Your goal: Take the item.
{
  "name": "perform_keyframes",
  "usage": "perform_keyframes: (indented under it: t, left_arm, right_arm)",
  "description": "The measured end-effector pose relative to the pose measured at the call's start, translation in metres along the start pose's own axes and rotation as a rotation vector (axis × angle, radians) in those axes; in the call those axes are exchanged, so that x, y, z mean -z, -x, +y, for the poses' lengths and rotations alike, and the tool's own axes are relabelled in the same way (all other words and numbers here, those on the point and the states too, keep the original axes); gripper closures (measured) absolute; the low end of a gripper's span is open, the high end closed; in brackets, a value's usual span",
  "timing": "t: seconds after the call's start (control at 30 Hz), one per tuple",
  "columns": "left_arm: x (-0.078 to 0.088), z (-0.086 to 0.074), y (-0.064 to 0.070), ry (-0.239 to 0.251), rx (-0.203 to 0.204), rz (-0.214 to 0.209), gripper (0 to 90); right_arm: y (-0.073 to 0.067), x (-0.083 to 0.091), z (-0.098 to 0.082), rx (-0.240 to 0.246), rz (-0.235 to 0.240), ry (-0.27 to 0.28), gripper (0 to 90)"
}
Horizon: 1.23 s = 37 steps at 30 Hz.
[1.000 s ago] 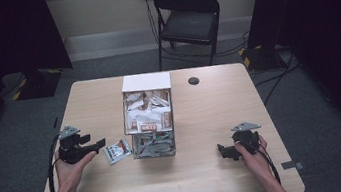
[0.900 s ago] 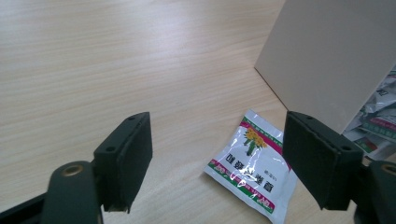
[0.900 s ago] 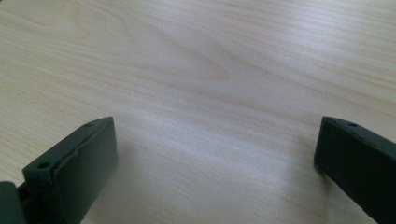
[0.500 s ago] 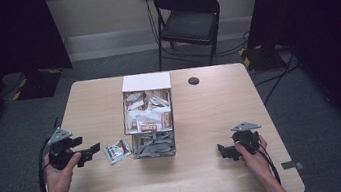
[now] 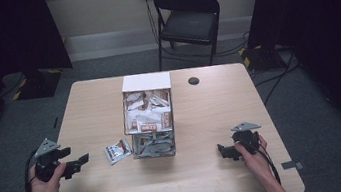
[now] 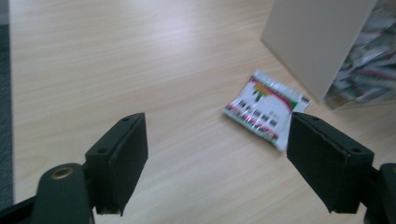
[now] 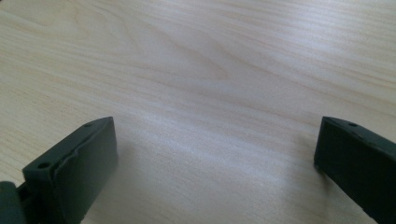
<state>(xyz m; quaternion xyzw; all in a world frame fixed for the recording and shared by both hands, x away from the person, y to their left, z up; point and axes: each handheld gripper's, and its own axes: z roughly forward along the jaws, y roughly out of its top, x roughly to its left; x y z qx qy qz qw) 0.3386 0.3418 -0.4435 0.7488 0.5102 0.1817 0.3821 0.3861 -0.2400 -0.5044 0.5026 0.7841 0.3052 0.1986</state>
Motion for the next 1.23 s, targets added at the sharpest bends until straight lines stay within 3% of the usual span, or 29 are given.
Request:
perform_keyframes:
  t: [0.27,0.3,0.37,0.4,0.5,0.83,0.97,1.07,1.23]
  left_arm:
    - [-0.001,-0.025,-0.002,-0.035,0.046,0.043,22.2]
    - [-0.003,-0.028,-0.002,-0.055,0.051,0.071,22.3]
    - [-0.006,-0.031,-0.003,-0.075,0.037,0.075,22.2]
    - [-0.008,-0.033,-0.003,-0.082,0.022,0.105,22.4]
    - [-0.011,-0.038,-0.006,-0.08,0.025,0.129,22.2]
    - [-0.029,-0.052,-0.012,-0.132,0.007,0.134,20.1]
    - [-0.03,-0.055,-0.01,-0.111,0.007,0.131,15.4]
    - [-0.033,-0.059,-0.011,-0.069,0.002,0.126,10.2]
    - [-0.033,-0.059,-0.011,-0.068,0.005,0.13,10.0]
  right_arm:
    - [0.0,0.0,0.0,0.0,0.0,0.0,0.0]
    - [0.0,0.0,0.0,0.0,0.0,0.0,0.0]
    - [0.0,0.0,0.0,0.0,0.0,0.0,0.0]
    - [0.0,0.0,0.0,0.0,0.0,0.0,0.0]
    - [0.0,0.0,0.0,0.0,0.0,0.0,0.0]
    - [0.0,0.0,0.0,0.0,0.0,0.0,0.0]
    - [0.0,0.0,0.0,0.002,0.001,0.0,0.0]
    - [0.001,0.0,0.0,0.006,0.004,0.0,0.0]
    - [0.0,0.0,0.0,0.006,0.004,0.001,0.0]
